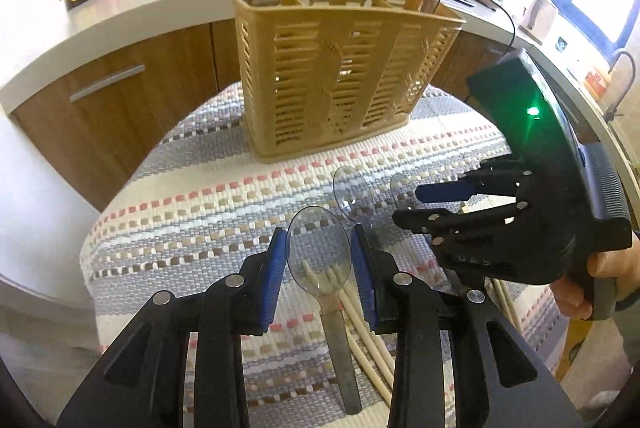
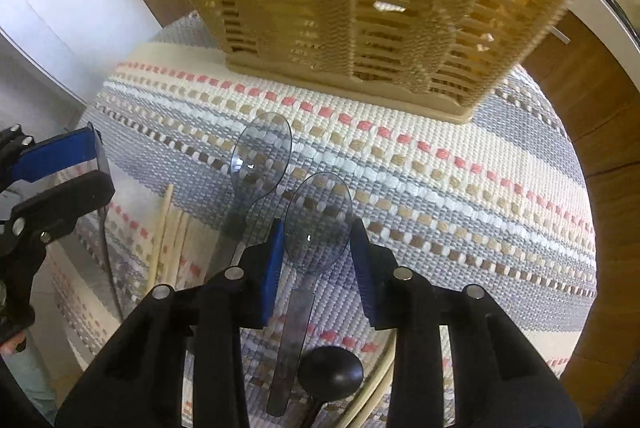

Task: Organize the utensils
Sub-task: 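Return to the mat and grasp a clear spoon with each tool, then lower both spoons into the utensil holder and open both tools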

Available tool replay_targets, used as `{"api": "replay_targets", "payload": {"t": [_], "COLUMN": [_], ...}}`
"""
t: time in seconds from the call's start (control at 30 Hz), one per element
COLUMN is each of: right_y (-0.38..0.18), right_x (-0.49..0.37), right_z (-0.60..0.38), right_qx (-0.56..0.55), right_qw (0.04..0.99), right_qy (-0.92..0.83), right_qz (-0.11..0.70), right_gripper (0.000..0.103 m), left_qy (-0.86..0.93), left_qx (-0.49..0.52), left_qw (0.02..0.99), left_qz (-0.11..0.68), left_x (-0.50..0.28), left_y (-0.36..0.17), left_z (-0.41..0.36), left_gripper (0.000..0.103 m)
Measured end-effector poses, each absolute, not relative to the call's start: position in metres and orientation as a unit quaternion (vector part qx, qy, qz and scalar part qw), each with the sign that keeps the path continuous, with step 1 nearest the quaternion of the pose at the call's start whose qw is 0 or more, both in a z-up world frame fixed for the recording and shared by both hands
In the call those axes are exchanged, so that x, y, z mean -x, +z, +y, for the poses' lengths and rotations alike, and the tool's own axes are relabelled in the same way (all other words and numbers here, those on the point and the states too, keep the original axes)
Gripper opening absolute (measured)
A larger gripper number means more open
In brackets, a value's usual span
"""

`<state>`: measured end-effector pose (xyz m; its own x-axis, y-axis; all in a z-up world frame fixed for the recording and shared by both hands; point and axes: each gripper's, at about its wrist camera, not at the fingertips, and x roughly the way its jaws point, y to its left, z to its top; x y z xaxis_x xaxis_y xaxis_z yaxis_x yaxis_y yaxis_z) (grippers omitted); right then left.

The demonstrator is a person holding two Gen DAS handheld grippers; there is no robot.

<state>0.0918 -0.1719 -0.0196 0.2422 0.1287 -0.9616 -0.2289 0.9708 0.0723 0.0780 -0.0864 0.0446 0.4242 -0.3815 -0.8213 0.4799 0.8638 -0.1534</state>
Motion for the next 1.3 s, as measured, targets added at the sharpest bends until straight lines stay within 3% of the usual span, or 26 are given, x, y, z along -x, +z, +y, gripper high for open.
{"api": "replay_targets", "payload": {"t": [0.2, 0.43, 0.87, 1.03, 1.3], "right_y": [0.032, 0.112, 0.234, 0.239, 0.194], "right_x": [-0.066, -0.021, -0.02, -0.047, -0.107], "right_z": [-0.2, -0.229, -0.259, -0.266, -0.284], "right_qx": [-0.015, -0.055, -0.01, 0.022, 0.016], "right_qw": [0.826, 0.894, 0.986, 0.996, 0.994], "right_qy": [0.19, 0.259, 0.104, 0.025, -0.013], "right_qz": [0.53, 0.362, 0.131, 0.088, 0.108], "right_gripper": [0.03, 0.03, 0.03, 0.03, 0.03], "left_qy": [-0.264, -0.27, -0.245, -0.217, -0.185], "left_qx": [-0.033, -0.009, 0.019, 0.006, -0.013], "left_qw": [0.864, 0.901, 0.953, 0.966, 0.972], "left_qz": [0.427, 0.338, 0.176, 0.141, 0.142], "left_x": [-0.072, -0.049, -0.065, -0.085, -0.122], "left_y": [0.072, 0.127, 0.237, 0.241, 0.211], "left_z": [-0.086, -0.078, -0.077, -0.09, -0.107], "left_gripper": [0.031, 0.031, 0.031, 0.031, 0.031]}}
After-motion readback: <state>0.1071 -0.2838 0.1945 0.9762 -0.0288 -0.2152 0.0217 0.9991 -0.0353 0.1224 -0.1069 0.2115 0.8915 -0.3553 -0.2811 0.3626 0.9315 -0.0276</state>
